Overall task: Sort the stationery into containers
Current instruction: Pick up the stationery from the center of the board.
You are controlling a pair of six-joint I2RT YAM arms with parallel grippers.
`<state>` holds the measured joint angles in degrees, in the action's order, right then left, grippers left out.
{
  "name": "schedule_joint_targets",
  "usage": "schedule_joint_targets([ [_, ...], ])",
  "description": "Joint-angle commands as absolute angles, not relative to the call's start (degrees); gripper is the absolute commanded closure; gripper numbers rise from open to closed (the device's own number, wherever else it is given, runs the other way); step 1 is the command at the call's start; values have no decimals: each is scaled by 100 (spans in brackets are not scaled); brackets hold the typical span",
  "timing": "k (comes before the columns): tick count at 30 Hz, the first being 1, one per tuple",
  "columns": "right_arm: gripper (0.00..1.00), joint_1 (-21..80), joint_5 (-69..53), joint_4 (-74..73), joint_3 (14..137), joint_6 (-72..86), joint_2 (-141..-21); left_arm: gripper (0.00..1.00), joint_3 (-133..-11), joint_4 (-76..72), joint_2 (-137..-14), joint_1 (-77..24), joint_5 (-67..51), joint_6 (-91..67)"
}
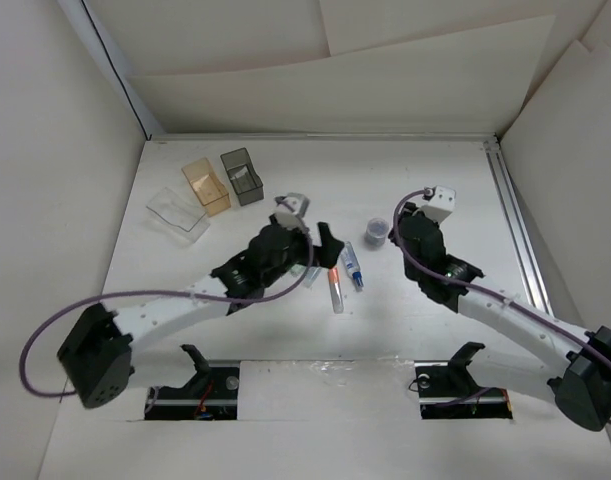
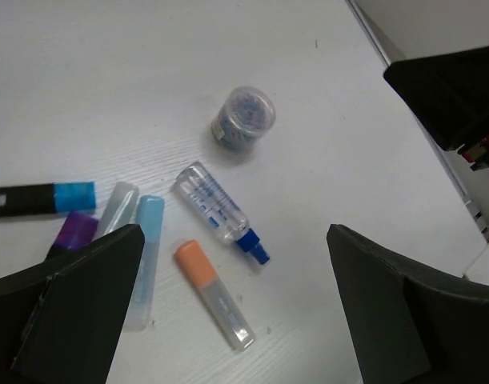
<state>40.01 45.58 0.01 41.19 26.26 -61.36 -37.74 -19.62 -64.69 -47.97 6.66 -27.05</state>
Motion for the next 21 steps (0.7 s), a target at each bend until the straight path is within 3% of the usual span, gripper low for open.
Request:
schedule_joint_targets([
  [1,58,3797,4745,-131,4219,2873,-5732,0,-4971,-2048,-7431,-5499,1440,-1856],
  [4,50,3613,4895,-649,4359,3040,-5328,0,-5334,-2126,-8092,-5599,1661,-1828],
  [9,38,3393,4834,-1307,4614,3155,-4589,3,-6572,-1741,-9393,-5493,1081,-1864],
  [10,35,3332,4912,-1440,4675,3155,-4527,63,-6731,-1740,-9587,-5493,968,-1776],
  [11,32,3270,4965,-1642,4806,3225,-4396,87,-7020,-1566,-9919,-5493,1106,-1775],
  [12,30,3270,4966,-1644,4869,3226,-4334,98,-7109,-1564,-10045,-5493,1107,-1828],
  [13,28,3217,4966,-1809,4930,3226,-4272,100,-7163,-1564,-10115,-5493,1221,-1828],
  [14,26,3217,5018,-1880,5000,3226,-4211,98,-7224,-1564,-10203,-5493,1291,-1828],
  [16,21,3217,4966,-1934,5167,3138,-4096,69,-7601,-1250,-10511,-5493,1370,-1759],
  [17,20,3217,4879,-2003,5168,3068,-4026,61,-7750,-1109,-10625,-5493,1545,-1688],
  [21,17,3217,4693,-1952,5300,3006,-4025,38,-8313,-652,-11274,-5545,1679,-1565],
])
